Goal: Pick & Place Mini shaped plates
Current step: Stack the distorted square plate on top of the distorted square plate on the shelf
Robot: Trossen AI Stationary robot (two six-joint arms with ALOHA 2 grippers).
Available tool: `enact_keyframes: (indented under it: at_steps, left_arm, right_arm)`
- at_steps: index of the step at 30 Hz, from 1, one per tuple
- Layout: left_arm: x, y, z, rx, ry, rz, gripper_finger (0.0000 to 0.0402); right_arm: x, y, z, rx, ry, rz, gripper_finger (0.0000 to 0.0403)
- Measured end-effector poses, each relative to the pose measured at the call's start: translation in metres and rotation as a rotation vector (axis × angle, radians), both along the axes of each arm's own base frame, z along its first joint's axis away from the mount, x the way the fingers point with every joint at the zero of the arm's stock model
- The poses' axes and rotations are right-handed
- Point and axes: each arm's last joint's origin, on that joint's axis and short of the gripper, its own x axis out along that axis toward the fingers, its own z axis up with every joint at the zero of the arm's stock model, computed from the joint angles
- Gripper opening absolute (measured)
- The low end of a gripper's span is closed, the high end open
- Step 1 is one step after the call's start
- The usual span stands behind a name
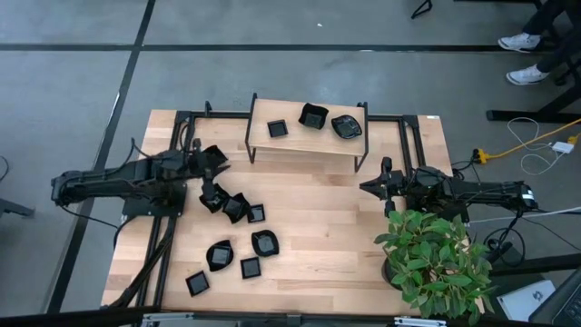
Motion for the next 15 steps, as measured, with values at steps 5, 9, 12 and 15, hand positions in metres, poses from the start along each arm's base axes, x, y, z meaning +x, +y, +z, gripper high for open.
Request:
enact_keyframes:
  at_steps: [5,9,12,15]
  left_arm:
    - [0.01,0.005,0.021,0.023,0.205,0.105,0.0104]
    - [0.024,0.009,0.038,0.025,0.3,0.175,0.0104]
    - [0.032,0.012,0.052,0.04,0.334,0.208,0.0104]
    - [0.037,0.013,0.065,0.048,0.349,0.215,0.0104]
  right_arm:
    - [0.0,0.0,0.0,0.0,0.0,0.0,0.0034]
    - [0.0,0.0,0.0,0.002,0.0,0.0,0.0034]
    - [0.0,0.0,0.0,0.003,0.0,0.0,0.0034]
    - [0.0,0.0,0.0,0.002,0.0,0.0,0.0034]
